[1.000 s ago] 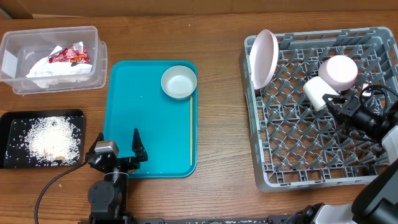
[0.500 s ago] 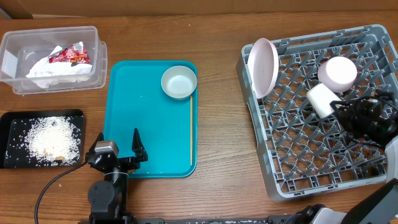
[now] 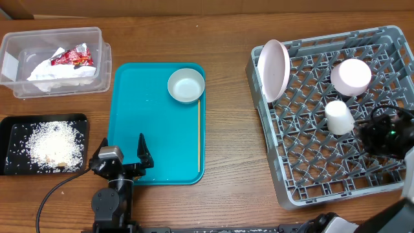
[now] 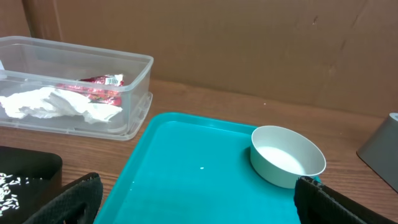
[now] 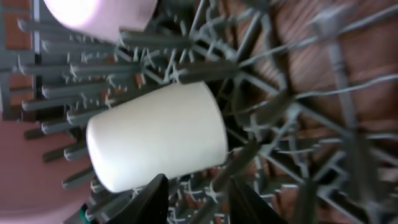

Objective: Sort waste into correct bins and load items into the dishwasher
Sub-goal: 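Open the right gripper to release the cup and lift away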

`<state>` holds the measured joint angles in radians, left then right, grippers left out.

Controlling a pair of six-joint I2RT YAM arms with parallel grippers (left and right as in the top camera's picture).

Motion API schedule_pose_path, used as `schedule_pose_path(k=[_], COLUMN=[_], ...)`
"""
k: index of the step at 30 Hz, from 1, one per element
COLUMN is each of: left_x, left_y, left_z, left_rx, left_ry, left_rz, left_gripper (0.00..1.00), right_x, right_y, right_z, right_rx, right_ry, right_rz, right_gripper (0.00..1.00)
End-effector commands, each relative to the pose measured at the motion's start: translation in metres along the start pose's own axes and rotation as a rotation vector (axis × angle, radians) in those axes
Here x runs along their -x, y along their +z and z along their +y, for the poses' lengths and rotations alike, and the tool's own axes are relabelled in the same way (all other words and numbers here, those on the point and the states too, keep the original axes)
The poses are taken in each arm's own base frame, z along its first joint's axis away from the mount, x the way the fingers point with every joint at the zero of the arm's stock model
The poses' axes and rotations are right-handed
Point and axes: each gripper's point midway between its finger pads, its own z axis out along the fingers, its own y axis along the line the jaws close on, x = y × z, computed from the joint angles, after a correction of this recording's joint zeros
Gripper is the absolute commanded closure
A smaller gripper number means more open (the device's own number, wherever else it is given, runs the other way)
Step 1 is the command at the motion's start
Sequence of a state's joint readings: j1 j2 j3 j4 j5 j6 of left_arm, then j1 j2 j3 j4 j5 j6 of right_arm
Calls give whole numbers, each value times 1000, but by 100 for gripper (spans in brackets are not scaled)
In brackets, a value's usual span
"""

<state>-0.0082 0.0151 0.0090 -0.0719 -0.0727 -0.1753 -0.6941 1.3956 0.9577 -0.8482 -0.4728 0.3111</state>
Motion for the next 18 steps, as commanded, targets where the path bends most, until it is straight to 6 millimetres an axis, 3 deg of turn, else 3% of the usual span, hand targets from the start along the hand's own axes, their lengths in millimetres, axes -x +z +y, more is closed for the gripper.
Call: schedule_pose_path(k=[1, 5, 6, 9, 18], left_x=[1, 1, 1, 1, 1], left_y=[0, 0, 0, 0, 0], left_z=[1, 1, 1, 1, 1], left_rx=[7, 7, 7, 7, 7], left_ry=[22, 22, 22, 22, 22], left_rz=[-9, -9, -9, -9, -8], left_gripper=[0, 0, 0, 0, 0], right_x=[28, 17, 15, 8, -20], right_y=[-46, -61, -60, -53, -3], right_z=[13, 45, 50, 58, 87], right_rx=[-57, 59, 74, 72, 69], right_ry=[-42, -153, -186, -238, -374], right_rz=[-202, -216, -209, -184, -49], right_gripper=[66, 58, 61, 93, 96])
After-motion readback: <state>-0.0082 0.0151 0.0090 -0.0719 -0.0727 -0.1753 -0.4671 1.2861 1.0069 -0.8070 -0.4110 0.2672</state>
